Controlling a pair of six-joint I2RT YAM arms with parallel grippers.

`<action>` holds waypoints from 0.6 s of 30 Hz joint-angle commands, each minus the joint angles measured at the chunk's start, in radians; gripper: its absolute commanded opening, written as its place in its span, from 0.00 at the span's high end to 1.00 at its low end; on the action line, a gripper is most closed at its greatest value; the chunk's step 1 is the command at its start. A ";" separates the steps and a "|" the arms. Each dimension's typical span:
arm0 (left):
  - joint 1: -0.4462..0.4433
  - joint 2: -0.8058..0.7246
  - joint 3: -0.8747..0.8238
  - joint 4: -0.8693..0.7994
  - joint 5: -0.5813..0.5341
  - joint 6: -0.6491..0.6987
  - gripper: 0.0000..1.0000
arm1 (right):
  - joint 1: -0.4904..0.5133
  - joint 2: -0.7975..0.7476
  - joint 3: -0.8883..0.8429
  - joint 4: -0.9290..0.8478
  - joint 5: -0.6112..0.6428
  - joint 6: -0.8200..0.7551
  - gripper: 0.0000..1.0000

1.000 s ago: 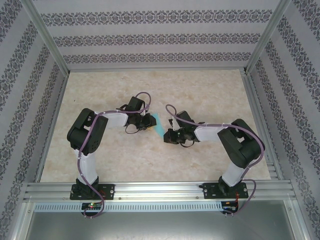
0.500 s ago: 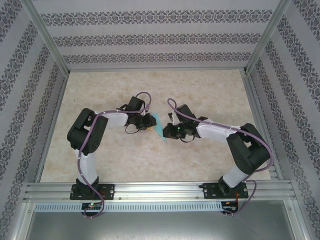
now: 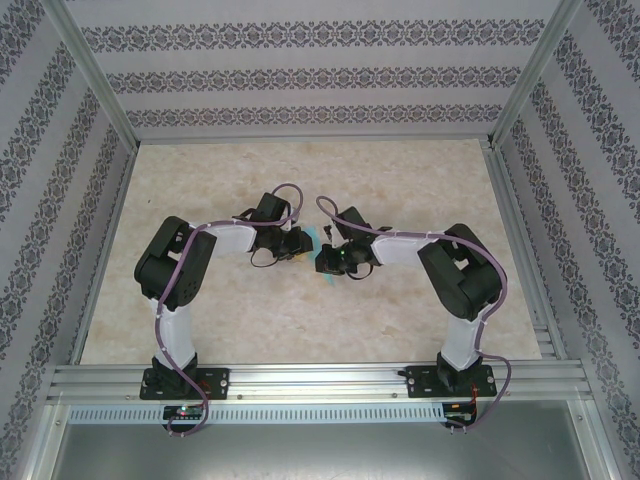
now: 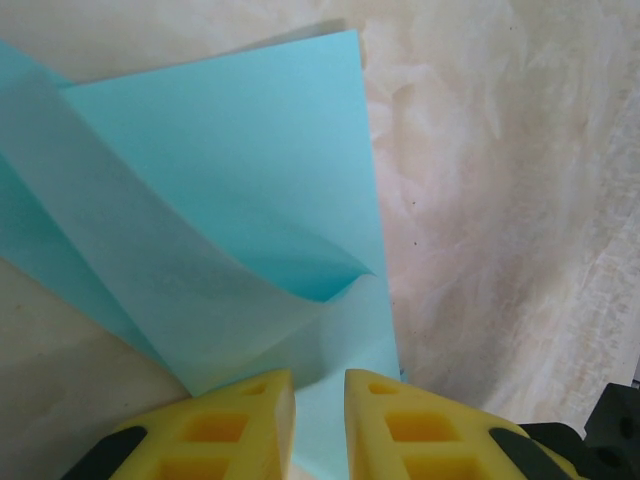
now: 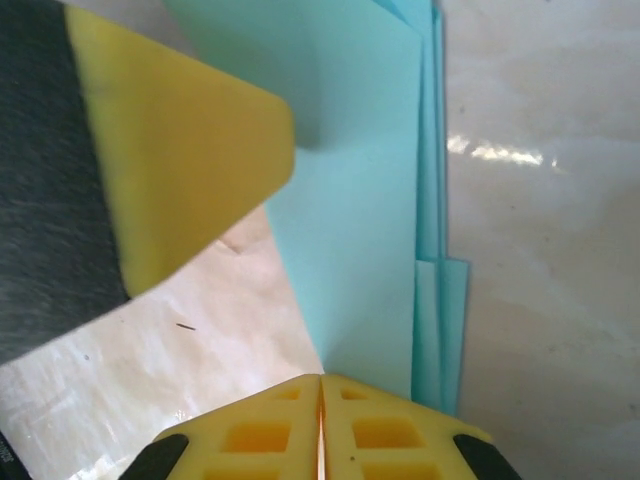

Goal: Fold a paper plane with a square sheet of paper (pick it up from the middle)

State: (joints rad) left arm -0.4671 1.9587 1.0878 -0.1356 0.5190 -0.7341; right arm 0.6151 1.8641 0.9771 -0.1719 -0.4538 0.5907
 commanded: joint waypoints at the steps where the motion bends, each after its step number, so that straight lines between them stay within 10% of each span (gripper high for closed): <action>1: 0.002 0.085 -0.007 -0.075 -0.128 0.053 0.76 | 0.000 0.002 -0.043 -0.041 0.036 -0.028 0.91; 18: 0.002 0.084 -0.010 -0.072 -0.123 0.059 0.76 | -0.017 -0.250 -0.165 -0.062 0.019 -0.004 0.91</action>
State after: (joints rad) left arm -0.4675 1.9633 1.1007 -0.1558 0.5190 -0.7181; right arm 0.6060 1.6672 0.7692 -0.2066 -0.4526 0.5770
